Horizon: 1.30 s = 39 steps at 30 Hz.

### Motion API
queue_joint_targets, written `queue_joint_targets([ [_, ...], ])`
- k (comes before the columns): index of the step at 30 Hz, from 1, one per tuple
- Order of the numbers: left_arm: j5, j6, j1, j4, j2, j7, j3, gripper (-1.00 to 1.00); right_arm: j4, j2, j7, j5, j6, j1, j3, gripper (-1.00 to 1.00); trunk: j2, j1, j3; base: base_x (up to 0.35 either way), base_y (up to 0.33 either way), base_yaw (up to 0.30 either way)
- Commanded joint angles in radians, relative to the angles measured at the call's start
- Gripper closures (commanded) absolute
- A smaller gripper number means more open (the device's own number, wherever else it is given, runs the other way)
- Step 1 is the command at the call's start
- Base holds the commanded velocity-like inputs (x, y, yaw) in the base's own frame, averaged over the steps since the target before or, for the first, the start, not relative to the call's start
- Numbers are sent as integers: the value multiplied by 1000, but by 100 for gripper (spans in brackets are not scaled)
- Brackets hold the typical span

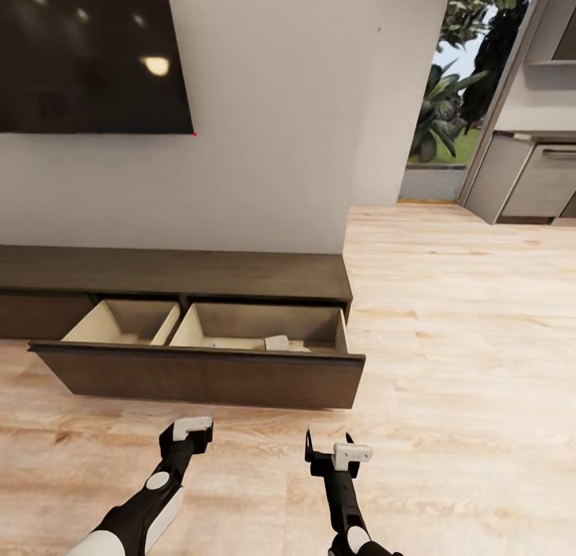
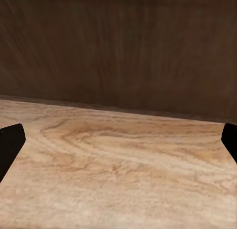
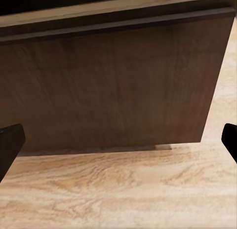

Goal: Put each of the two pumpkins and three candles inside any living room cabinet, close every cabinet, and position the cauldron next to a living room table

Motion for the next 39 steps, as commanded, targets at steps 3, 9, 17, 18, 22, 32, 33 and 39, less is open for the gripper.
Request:
queue_joint_targets([
  [3, 5, -4, -1, 0, 1, 7, -9, -100, 1, -1, -9, -6, -5, -1, 8, -100, -22, 11, -10, 0, 0, 0],
  [9, 5, -31, 0, 0, 1, 7, -9, -100, 2, -1, -10, -6, -6, -1, 8, -100, -64, 34, -29, 0, 0, 0],
  [17, 6, -40, 0, 0, 2, 10, -9, -100, 1, -1, -10, -8, -7, -1, 8, -100, -78, 42, -35, 0, 0, 0],
  [18, 6, -40, 0, 0, 3, 10, -9, -100, 1, -2, -10, -8, -7, -1, 8, -100, -78, 42, -35, 0, 0, 0],
  [22, 6, -40, -1, 0, 3, 10, -9, -100, 1, -2, -10, -10, -9, -1, 7, -100, -78, 42, -35, 0, 0, 0],
  [32, 5, -42, -1, 0, 2, 14, -7, -100, 0, -2, -10, -12, -10, -1, 6, -100, -78, 42, -35, 87, 0, 0],
  [33, 5, -42, -1, 0, 2, 14, -7, -100, 0, -2, -10, -12, -10, -1, 6, -100, -78, 42, -35, 272, 0, 0],
  [39, 5, -42, -1, 0, 2, 14, -7, -100, -1, -2, -10, -13, -10, -1, 6, -100, -78, 42, -35, 191, 0, 0],
])
